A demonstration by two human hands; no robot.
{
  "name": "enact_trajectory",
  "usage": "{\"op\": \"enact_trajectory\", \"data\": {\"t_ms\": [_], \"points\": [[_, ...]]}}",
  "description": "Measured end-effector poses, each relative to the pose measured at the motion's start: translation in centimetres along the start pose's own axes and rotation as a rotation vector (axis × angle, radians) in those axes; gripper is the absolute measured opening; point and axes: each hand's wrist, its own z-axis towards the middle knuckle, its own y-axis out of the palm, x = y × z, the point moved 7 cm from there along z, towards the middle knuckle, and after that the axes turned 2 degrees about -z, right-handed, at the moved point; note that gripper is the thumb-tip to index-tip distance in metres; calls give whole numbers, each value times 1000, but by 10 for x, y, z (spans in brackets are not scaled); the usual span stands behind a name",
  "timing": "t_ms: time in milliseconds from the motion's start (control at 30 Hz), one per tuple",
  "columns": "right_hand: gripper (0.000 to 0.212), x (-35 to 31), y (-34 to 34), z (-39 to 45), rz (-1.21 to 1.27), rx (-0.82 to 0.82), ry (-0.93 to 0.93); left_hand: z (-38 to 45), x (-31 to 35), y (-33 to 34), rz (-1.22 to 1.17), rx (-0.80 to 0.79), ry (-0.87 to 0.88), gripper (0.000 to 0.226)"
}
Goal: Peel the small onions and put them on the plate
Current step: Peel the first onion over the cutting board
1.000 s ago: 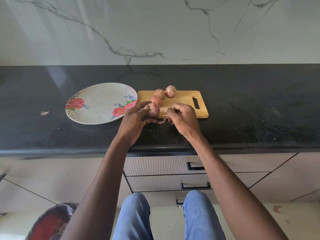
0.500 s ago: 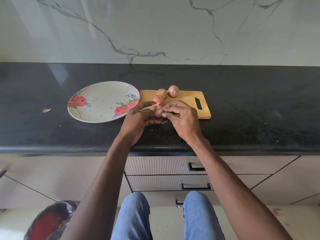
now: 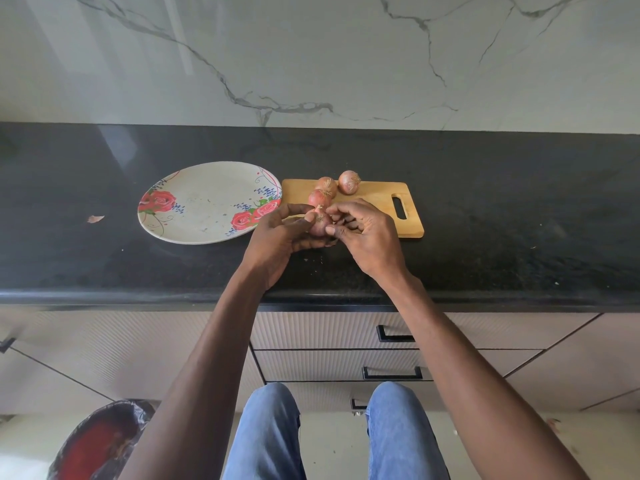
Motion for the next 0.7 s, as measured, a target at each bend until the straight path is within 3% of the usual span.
{"op": "enact_trajectory", "data": {"t_ms": [267, 700], "points": [[12, 4, 4, 0, -54, -63, 10, 2, -3, -3, 23, 14, 3, 22], [12, -7, 7, -3, -175, -62, -84, 4, -3, -4, 38, 47, 11, 15]]}}
